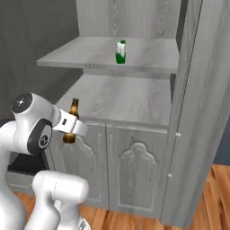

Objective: Pick the milk, beer from the counter and place them in the open cabinet.

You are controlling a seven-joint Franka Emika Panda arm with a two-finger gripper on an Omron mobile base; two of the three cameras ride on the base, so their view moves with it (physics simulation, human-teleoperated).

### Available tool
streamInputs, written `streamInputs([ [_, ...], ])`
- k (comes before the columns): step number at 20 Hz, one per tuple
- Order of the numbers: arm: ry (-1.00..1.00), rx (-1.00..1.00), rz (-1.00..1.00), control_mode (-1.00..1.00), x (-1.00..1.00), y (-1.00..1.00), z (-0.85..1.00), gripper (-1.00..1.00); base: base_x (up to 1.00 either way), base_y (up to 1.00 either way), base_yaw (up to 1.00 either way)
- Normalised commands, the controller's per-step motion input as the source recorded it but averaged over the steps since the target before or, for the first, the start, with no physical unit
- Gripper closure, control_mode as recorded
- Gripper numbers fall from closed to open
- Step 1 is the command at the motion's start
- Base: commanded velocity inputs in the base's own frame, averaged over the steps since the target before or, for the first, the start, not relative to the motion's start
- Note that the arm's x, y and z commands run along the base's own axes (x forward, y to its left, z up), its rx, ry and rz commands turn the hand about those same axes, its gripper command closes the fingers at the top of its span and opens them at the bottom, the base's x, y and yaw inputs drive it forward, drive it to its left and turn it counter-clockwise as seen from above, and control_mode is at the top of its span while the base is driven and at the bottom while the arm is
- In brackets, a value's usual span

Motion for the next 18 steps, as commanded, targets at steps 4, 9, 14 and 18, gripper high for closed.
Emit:
streamInputs([
  [4, 0.0, 0.0, 0.0, 1.0, 0.0, 0.0, 0.0, 1.0, 0.78, 0.0, -0.29],
  [9, 0.0, 0.0, 0.0, 1.0, 0.0, 0.0, 0.0, 1.0, 0.99, 0.12, -0.12],
  [14, 0.0, 0.0, 0.0, 1.0, 0.0, 0.0, 0.0, 1.0, 0.21, 0.06, 0.0],
  [18, 0.0, 0.0, 0.0, 1.0, 0.0, 0.0, 0.0, 1.0, 0.0, 0.0, 0.0],
])
